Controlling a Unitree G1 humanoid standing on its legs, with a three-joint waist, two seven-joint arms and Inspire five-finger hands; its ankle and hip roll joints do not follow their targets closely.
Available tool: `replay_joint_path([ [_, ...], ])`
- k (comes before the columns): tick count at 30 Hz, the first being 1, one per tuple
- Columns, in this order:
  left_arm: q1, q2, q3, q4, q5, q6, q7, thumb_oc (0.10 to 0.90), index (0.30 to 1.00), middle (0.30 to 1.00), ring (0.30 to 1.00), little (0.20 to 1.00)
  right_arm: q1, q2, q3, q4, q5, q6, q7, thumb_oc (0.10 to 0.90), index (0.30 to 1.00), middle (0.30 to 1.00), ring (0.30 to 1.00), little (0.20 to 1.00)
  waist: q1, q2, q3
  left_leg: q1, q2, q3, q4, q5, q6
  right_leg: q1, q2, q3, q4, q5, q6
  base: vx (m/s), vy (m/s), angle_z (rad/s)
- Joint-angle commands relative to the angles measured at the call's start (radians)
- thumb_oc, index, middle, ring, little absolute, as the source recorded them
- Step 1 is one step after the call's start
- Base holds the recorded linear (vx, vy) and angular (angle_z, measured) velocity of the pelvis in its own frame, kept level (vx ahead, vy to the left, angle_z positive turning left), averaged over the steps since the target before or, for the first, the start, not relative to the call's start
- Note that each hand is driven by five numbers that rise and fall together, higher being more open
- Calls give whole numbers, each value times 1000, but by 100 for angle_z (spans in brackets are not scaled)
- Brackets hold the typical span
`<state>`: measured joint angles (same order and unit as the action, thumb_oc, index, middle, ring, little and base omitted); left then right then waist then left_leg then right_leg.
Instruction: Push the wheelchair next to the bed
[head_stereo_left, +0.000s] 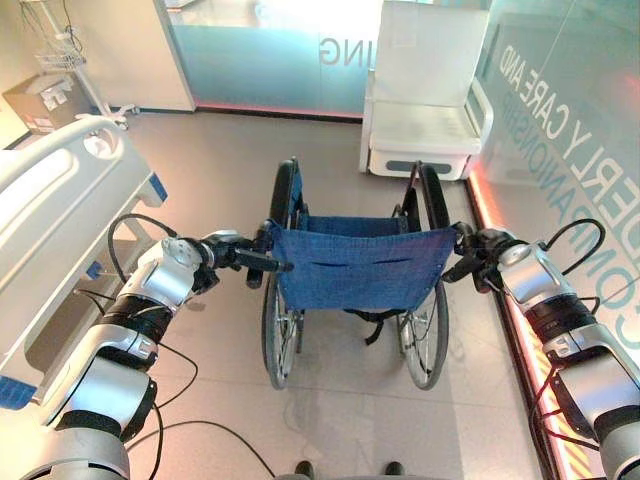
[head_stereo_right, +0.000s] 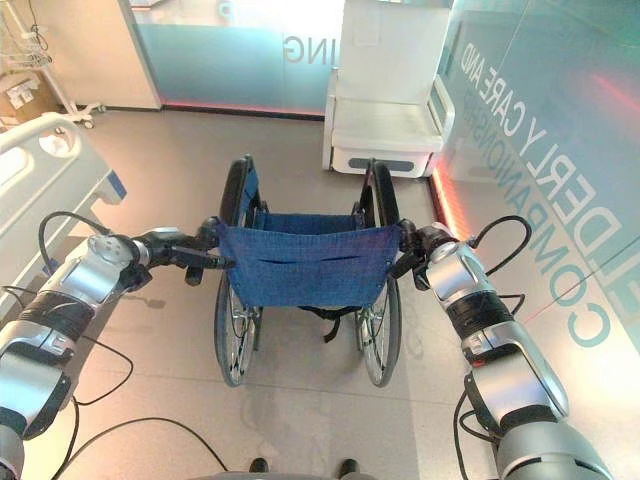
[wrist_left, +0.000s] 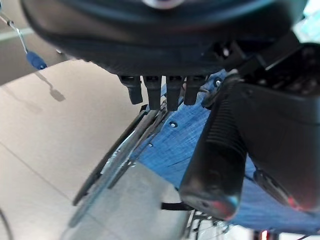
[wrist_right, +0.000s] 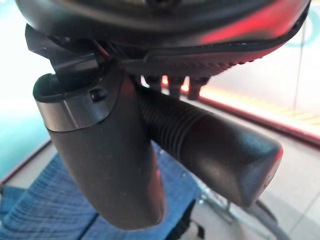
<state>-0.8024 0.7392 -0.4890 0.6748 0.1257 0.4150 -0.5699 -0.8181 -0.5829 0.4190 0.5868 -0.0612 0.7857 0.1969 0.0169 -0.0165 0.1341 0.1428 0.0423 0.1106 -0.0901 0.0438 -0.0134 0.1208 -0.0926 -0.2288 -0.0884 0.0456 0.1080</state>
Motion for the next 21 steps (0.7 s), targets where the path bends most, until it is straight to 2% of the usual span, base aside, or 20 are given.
replay_joint_path([
  [1, -13, -12, -70, 115, 89, 32, 27, 800, 900, 900, 900, 900, 49, 0, 147, 97, 74, 57, 42, 800, 900, 900, 900, 900, -6, 3, 16, -58, -26, 45, 89, -83, 21, -33, 10, 26, 90, -63, -18, 0, 0, 0],
  [2, -21, -16, -72, 120, 77, 30, 50, 800, 900, 900, 900, 900, 43, 3, 148, 100, 84, 53, 37, 770, 855, 855, 855, 855, -7, 3, 14, -58, -27, 45, 89, -84, 21, -32, 10, 28, 89, -64, -19, 0, 0, 0],
  [4, -33, -25, -72, 124, 31, 4, 146, 800, 900, 900, 900, 900, 36, 10, 154, 97, 125, 46, 7, 491, 436, 436, 436, 436, -11, 1, 14, -54, -26, 45, 87, -84, 20, -30, 12, 31, 88, -66, -21, 0, 0, 0],
  [5, -35, -35, -66, 125, 7, -16, 211, 574, 561, 561, 561, 561, 37, 12, 151, 89, 137, 44, -8, 400, 300, 300, 300, 300, -14, 0, 14, -53, -26, 46, 87, -86, 20, -29, 13, 33, 88, -68, -22, 0, 0, 0],
  [6, -35, -36, -66, 125, 4, -22, 219, 574, 561, 561, 561, 561, 37, 13, 151, 88, 140, 45, -12, 400, 300, 300, 300, 300, -14, 0, 14, -53, -26, 47, 87, -86, 20, -29, 13, 33, 88, -68, -22, 0, 0, 0],
  [7, -35, -44, -65, 124, -12, -32, 248, 400, 300, 300, 300, 300, 39, 15, 149, 83, 151, 37, -28, 400, 300, 300, 300, 300, -16, -2, 13, -53, -25, 48, 88, -87, 20, -29, 14, 35, 88, -70, -23, 0, 0, 0],
  [15, 9, -79, -59, 134, -2, -64, 245, 400, 300, 300, 300, 300, 61, 14, 130, 23, 244, -18, -102, 400, 300, 300, 300, 300, -25, -3, 24, -49, -22, 50, 87, -87, 20, -31, 19, 44, 91, -71, -26, 0, 0, 0],
  [21, 48, -93, -42, 121, -11, -89, 286, 400, 300, 300, 300, 300, 107, 7, 112, -12, 190, -80, -106, 400, 300, 300, 300, 300, -31, -2, 22, -43, -20, 54, 83, -86, 18, -27, 20, 42, 88, -72, -27, 5, 0, 0],
])
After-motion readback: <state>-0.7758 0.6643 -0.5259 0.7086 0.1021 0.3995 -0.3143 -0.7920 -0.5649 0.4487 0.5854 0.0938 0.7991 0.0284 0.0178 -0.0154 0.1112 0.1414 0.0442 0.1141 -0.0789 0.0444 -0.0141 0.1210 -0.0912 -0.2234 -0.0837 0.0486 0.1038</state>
